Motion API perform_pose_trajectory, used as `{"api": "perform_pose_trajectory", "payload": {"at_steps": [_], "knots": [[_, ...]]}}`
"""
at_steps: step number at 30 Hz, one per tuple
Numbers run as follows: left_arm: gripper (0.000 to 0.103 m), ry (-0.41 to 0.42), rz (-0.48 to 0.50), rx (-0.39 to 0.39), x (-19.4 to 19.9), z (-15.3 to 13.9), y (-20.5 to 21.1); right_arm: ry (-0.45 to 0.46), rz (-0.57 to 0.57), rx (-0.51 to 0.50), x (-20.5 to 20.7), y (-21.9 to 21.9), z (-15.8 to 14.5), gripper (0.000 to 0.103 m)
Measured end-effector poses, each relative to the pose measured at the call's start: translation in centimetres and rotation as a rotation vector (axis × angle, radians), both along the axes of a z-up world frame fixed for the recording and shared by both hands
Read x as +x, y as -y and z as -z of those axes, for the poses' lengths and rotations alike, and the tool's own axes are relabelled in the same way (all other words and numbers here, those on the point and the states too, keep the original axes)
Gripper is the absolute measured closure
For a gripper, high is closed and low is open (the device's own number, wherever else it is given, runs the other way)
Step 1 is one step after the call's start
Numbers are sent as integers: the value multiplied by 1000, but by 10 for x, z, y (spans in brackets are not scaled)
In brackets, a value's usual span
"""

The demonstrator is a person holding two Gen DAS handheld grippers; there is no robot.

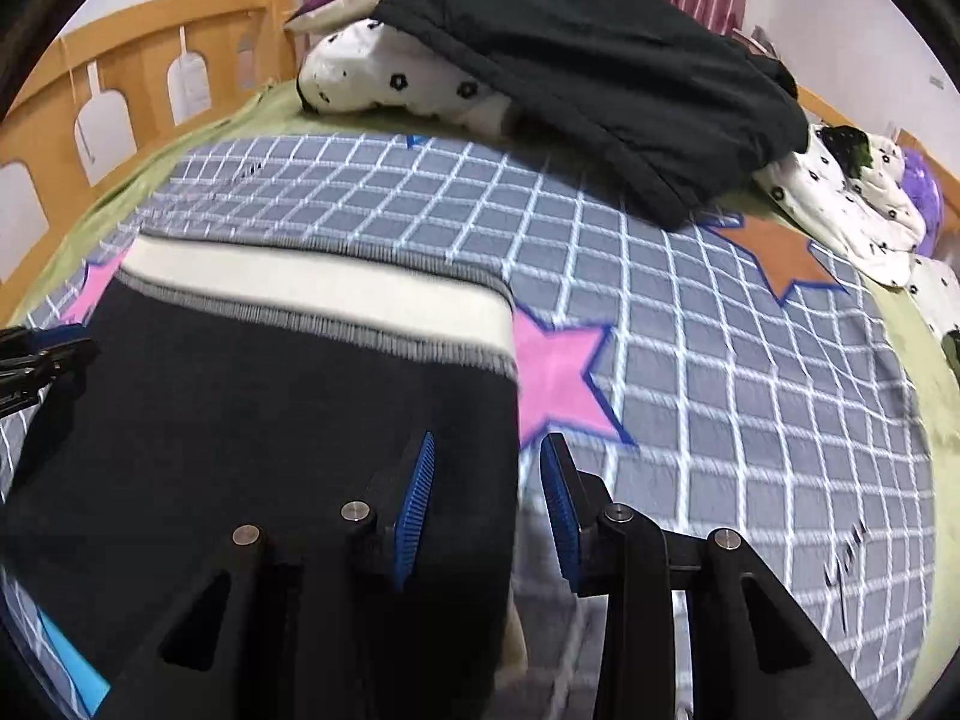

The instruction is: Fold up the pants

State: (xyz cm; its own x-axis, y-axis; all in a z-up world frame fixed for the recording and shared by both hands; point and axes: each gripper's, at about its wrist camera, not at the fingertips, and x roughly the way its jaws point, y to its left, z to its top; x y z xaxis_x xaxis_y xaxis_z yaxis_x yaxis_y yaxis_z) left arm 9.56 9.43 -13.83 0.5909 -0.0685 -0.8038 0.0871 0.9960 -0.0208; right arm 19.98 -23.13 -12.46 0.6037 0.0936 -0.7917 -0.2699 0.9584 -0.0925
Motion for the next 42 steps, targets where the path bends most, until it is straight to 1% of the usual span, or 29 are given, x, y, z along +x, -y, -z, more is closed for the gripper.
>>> {"api": "perform_pose_trajectory", "payload": {"at_steps": [2,4,9,12,13,14,16,17,20,23,25,27,28,29,31,32,33,34,35,36,37,39,40,42], "knots": [[69,11,7,11,-22,0,1,0,7,-11,-17,4,-1,67],[68,7,15,-4,-35,0,-1,-6,22,2,-34,9,-2,67],[68,8,3,-175,-84,-3,-25,-48,43,26,-73,20,1,67],[69,-34,57,-248,-109,0,-29,-65,32,0,-91,18,6,67],[68,-33,66,-232,-118,1,-28,-59,28,-11,-95,17,7,67],[68,-23,82,-188,-128,2,-25,-54,21,-24,-100,15,7,67],[68,-23,113,-138,-140,6,-18,-47,3,-43,-107,12,7,67],[68,-22,122,-120,-144,7,-16,-47,1,-45,-108,12,7,67],[66,-33,141,-31,-156,13,-9,-59,5,-31,-109,15,6,67],[66,-55,133,88,-159,23,-4,-71,15,-13,-109,18,6,67],[66,-36,108,171,-156,29,-2,-72,16,-11,-109,19,6,67],[71,-3,101,195,-156,29,1,-69,15,-15,-109,18,5,67],[85,12,95,181,-155,26,1,-67,14,-18,-110,17,6,67],[92,57,76,130,-156,18,-1,-66,12,-21,-109,17,6,67],[93,151,31,17,-163,-1,-12,-62,12,-22,-109,16,5,67],[93,166,11,-40,-163,-9,-20,-54,15,-20,-109,16,3,67],[93,139,0,-43,-159,-7,-22,-49,18,-14,-110,16,2,67],[93,82,-9,-31,-152,2,-23,-49,19,-5,-109,17,1,67],[93,8,-19,-18,-146,17,-23,-55,18,4,-109,17,1,67],[93,-58,-22,-22,-142,32,-23,-64,17,4,-108,17,3,67],[93,-43,-23,-13,-145,34,-20,-73,14,-1,-107,15,6,67],[91,-26,14,36,-151,25,-11,-81,-4,-31,-108,10,9,67],[91,-23,23,36,-154,21,-11,-69,-14,-48,-110,8,8,67],[91,-25,9,0,-162,17,-18,-39,-21,-49,-114,8,1,67]]}}
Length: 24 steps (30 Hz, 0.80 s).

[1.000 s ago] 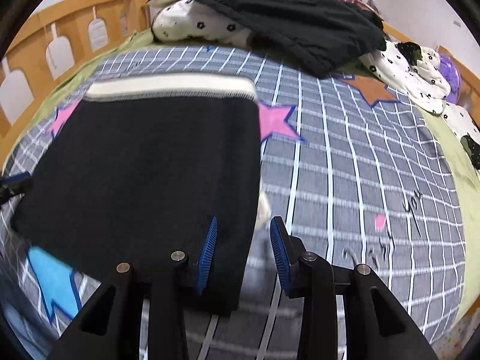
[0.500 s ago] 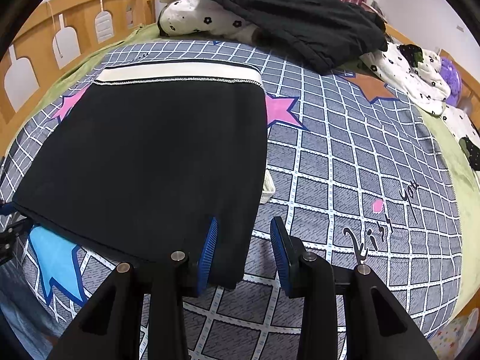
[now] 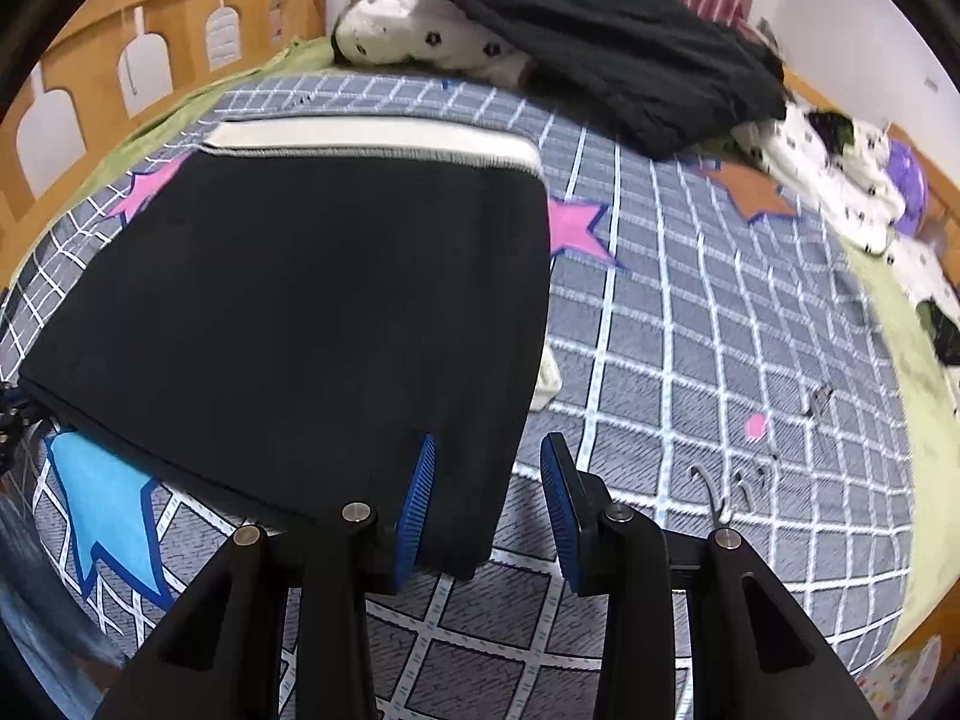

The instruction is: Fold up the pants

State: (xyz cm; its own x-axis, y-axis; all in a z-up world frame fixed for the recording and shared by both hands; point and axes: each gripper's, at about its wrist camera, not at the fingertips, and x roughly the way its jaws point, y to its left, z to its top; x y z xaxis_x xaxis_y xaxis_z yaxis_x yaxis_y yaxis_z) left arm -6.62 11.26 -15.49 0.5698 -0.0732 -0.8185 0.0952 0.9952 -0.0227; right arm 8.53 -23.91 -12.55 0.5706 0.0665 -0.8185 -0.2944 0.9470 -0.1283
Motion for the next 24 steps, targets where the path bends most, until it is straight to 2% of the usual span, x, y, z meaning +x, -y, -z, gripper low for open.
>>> {"api": "perform_pose_trajectory", "payload": {"at_steps": [2,4,6,7,10,12,14,15,17,19,21,24], "knots": [[91,-4,-31,-16,-7,-5,-9,27,3,39,-2,4,-9,66],[91,32,-65,-20,-9,-14,-16,47,8,63,-1,7,-15,64],[82,58,-61,-72,0,-25,-19,63,13,79,1,8,-18,64],[79,68,-65,-85,9,-33,-17,55,11,87,4,6,-16,64],[79,86,-16,-122,31,-46,-2,9,-5,73,11,-4,-5,64],[79,52,-8,-97,45,-39,9,-17,-6,7,14,-13,8,64],[76,-20,-27,-68,52,-13,15,0,-13,-26,12,-16,10,64],[76,-10,-31,-75,50,-9,14,4,-17,-27,11,-16,8,64],[76,19,-10,-51,46,-13,17,-9,-19,0,12,-11,6,64],[76,36,-7,-77,48,-26,14,-17,-8,47,16,-3,1,64],[76,67,-23,-87,56,-37,10,28,5,55,19,1,-7,64],[76,58,-28,-68,91,-43,11,95,-9,44,37,-4,-19,63]]}}
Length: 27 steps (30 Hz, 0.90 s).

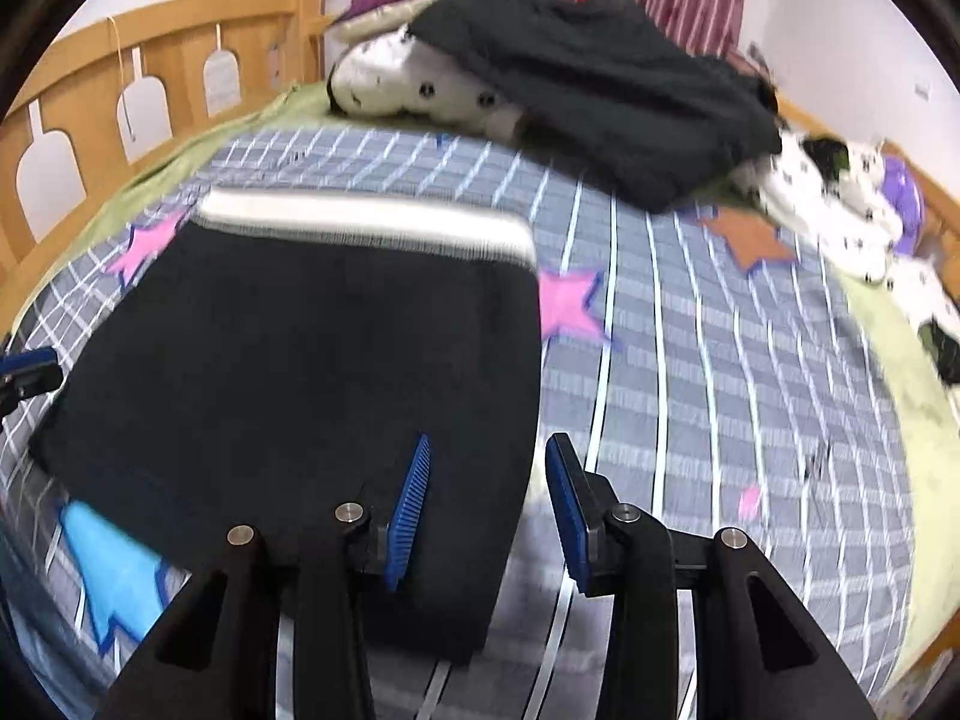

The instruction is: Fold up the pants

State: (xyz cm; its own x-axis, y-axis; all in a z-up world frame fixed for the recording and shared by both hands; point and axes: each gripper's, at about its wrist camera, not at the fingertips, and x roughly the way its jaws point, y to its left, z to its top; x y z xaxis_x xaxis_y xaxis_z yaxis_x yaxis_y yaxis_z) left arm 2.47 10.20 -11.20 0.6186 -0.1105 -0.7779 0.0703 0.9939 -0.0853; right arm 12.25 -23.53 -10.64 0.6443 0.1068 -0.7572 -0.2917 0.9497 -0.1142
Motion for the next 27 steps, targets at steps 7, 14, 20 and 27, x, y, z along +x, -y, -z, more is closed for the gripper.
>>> {"api": "perform_pose_trajectory", "payload": {"at_steps": [7,14,20,27], "knots": [[74,15,-29,131,90,16,12,57,-36,21,78,-26,-4,63],[65,7,-11,226,108,39,24,42,-17,61,112,-26,26,61],[64,11,-13,203,107,37,23,22,4,119,114,-16,29,54],[60,15,-27,211,107,38,23,41,8,109,111,-17,30,54]]}}
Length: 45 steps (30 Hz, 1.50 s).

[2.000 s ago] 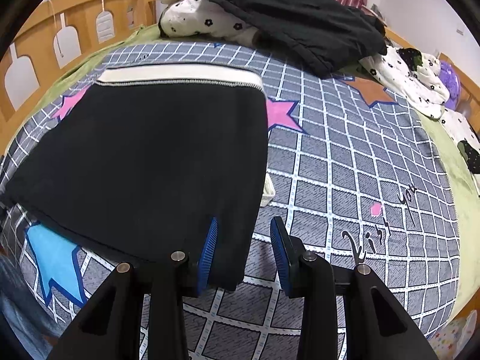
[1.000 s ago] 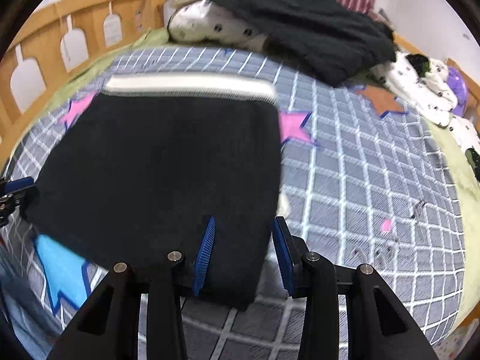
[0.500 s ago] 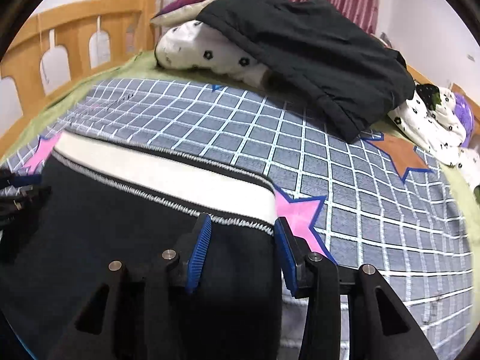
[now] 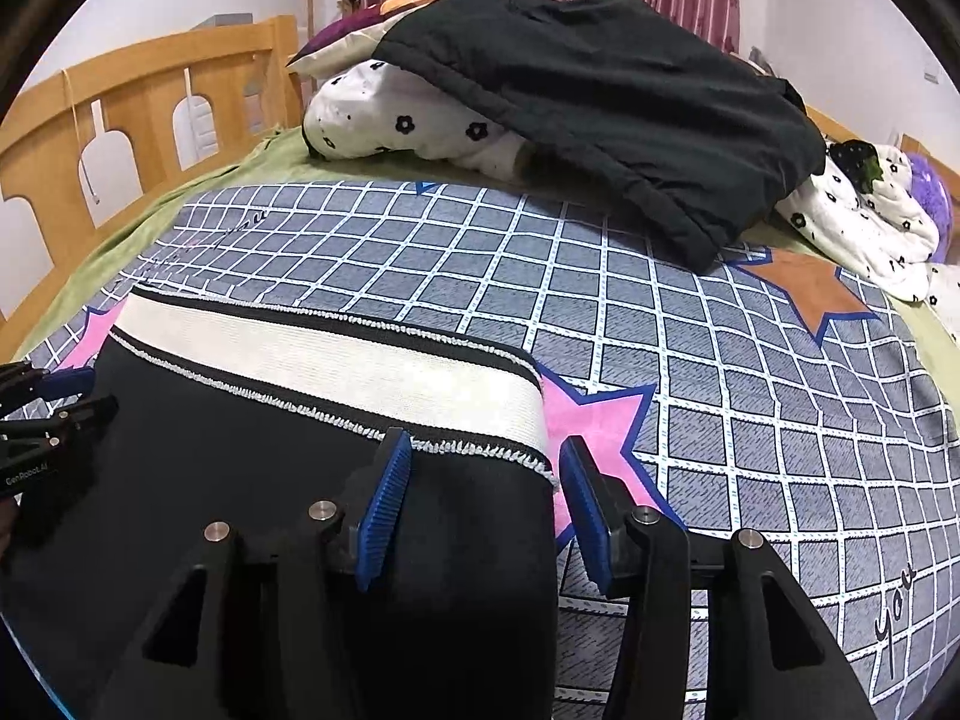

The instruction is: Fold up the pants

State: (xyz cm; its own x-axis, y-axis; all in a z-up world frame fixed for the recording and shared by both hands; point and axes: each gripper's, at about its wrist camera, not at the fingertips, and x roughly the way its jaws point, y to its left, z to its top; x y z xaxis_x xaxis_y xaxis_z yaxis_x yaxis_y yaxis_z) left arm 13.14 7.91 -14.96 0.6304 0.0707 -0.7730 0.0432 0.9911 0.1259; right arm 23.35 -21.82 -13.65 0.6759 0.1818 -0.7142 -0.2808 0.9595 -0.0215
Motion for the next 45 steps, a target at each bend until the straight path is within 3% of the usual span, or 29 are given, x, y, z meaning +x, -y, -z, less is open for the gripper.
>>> {"api": "perform_pose_trajectory", "payload": {"at_steps": [2,4,8,10,14,19,24,31,39,42,45], "knots": [[49,-2,-27,-7,0,0,-3,-5,5,10,0,1,0,52],[43,-14,-58,-49,-1,0,-11,-9,15,12,-1,1,0,52],[38,-54,-108,-169,-4,2,-30,-29,33,8,-6,5,-6,52],[38,-68,-111,-191,-11,3,-32,-48,67,7,-11,15,-8,52],[38,-82,-105,-185,-33,2,-26,-123,129,30,-28,38,-8,51],[38,-53,-86,-118,-64,-7,-18,-89,130,-61,-62,35,-19,51],[39,-24,-74,-65,-93,-20,-6,-93,134,-46,-98,26,-29,51],[39,2,-72,-93,-140,-50,7,-32,88,-24,-162,6,-59,49],[31,64,-98,-109,-206,-69,11,-53,132,-21,-207,8,-66,46],[31,67,-104,-88,-220,-70,15,-37,145,-7,-223,10,-66,23],[31,77,-89,-61,-230,-73,23,-6,127,-31,-239,7,-70,14]]}}
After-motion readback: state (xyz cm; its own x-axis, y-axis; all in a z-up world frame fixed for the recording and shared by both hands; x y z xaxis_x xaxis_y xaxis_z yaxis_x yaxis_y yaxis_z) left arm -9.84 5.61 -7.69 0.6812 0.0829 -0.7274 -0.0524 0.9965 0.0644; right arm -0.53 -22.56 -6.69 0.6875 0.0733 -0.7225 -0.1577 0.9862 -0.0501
